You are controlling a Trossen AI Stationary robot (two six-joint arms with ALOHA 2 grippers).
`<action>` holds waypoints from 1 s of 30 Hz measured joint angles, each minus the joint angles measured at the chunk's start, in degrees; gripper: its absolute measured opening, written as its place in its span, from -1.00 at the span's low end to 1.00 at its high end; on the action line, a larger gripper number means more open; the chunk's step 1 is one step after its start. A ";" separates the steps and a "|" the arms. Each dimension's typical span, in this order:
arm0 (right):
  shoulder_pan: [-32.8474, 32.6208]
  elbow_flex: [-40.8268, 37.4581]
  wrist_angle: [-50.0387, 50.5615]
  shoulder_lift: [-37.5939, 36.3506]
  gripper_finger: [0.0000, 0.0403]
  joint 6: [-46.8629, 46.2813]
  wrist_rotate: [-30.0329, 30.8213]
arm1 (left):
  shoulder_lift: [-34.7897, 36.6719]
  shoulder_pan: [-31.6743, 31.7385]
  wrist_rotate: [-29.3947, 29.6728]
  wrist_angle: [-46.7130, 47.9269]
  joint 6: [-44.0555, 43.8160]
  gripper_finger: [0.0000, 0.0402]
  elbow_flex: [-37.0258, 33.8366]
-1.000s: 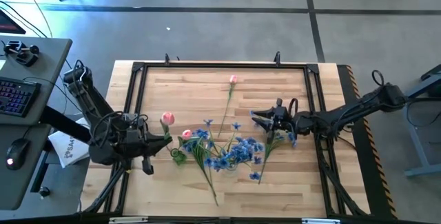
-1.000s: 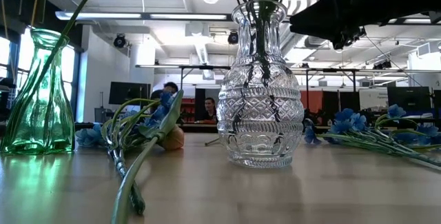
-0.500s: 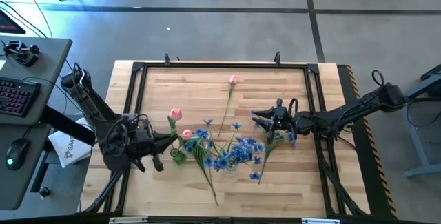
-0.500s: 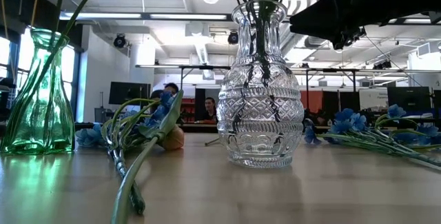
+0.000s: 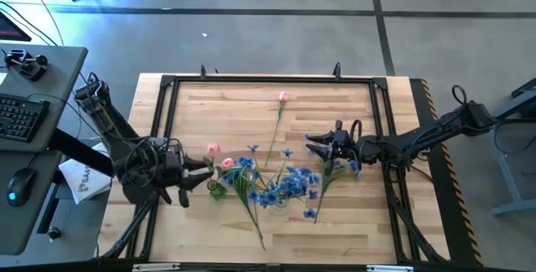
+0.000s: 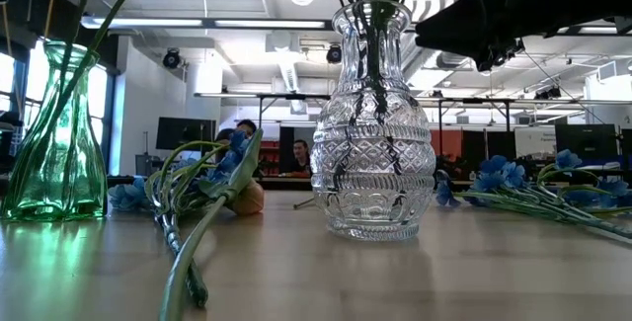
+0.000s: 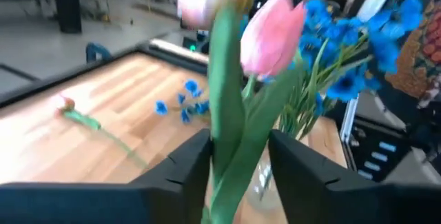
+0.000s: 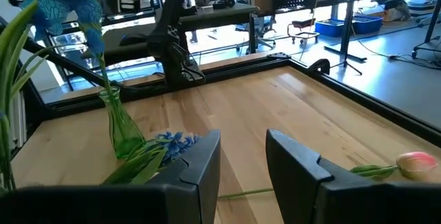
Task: Sort flowers into vase by color
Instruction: Put the bottom right pink flower into the green vase, then put the right blue flower into the transparent vase
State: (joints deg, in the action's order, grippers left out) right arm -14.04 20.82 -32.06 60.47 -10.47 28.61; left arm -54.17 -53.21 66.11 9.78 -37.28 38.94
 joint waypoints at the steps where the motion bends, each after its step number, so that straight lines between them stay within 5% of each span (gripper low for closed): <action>1: 0.00 0.00 0.12 0.00 -0.44 0.01 0.01 | 0.79 0.00 -0.69 2.28 -1.50 -0.26 0.00; 8: 0.00 0.00 2.77 0.02 -0.44 -2.53 0.04 | 9.68 -0.07 -8.42 13.53 -5.40 -0.14 0.00; 13: 0.03 0.00 12.56 0.02 -0.44 -12.80 -0.53 | 14.80 -0.04 -5.93 21.88 -7.70 -0.18 0.00; 17: 2.48 0.97 25.46 -1.00 -0.44 -19.72 -6.12 | 16.04 -0.04 -1.33 30.24 -11.04 -0.23 0.00; 23: 5.28 9.24 49.87 -2.03 -0.26 -33.25 -24.12 | 15.16 -0.04 3.28 40.30 -19.07 -0.27 0.00; 30: -0.35 16.25 65.93 -2.03 0.04 -48.82 -28.84 | 11.71 -0.04 3.54 42.33 -21.22 -0.28 0.00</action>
State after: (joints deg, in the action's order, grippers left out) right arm -14.39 37.07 33.87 58.43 -59.28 -0.23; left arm -42.45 -53.25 69.65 52.11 -58.50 38.94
